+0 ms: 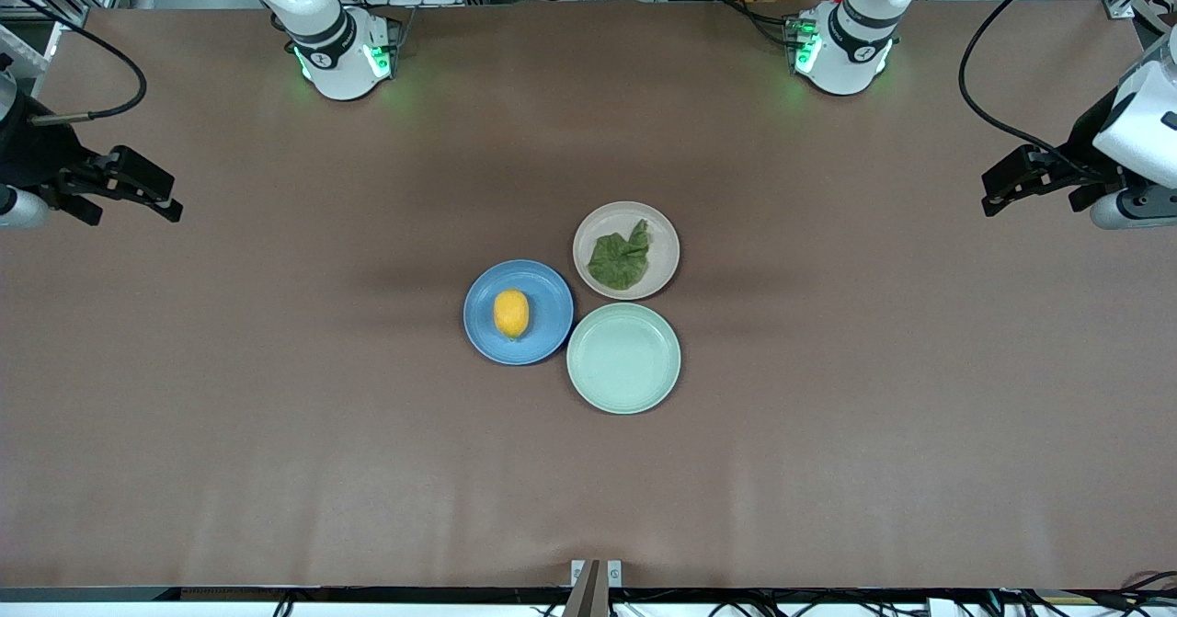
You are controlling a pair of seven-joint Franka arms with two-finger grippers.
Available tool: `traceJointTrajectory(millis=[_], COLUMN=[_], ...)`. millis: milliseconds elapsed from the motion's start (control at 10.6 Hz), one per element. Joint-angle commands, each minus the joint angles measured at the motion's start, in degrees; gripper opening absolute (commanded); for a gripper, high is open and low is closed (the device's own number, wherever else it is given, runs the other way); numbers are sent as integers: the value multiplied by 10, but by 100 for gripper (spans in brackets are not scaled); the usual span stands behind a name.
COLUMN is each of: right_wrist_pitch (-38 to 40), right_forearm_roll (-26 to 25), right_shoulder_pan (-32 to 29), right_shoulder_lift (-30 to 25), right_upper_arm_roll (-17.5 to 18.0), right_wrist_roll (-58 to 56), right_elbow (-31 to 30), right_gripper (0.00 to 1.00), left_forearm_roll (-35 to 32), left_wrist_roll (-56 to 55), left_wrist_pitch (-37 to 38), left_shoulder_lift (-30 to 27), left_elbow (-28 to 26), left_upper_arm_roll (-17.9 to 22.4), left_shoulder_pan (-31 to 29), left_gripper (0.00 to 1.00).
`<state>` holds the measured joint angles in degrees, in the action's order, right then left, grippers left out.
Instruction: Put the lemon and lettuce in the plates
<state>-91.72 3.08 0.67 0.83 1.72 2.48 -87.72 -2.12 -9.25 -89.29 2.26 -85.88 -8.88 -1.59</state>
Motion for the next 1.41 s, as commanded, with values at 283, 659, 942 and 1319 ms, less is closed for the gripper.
traceJointTrajectory(millis=[283,659,942,1319], right_wrist_pitch=[30,27,27,26], right_forearm_roll=[-26,-26,-26,-26], right_shoulder_pan=[0,0,0,0], right_shoulder_lift=[-7,-7,-7,-7], right_upper_arm_roll=[-3,-3,-3,-3], right_wrist_roll=[-5,-9,-9,-9], right_elbow=[0,0,0,0], right_gripper=[100,100,100,100], left_forearm_roll=[14,12,12,14], left_wrist_roll=[13,15,14,14], left_wrist_pitch=[18,19,16,16], left_shoulder_lift=[-3,-1,-1,0], left_elbow=[-3,0,3,8], left_upper_arm_roll=[-2,-2,-1,-1], left_shoulder_pan=[-2,-3,-5,-5], left_gripper=[100,100,100,100])
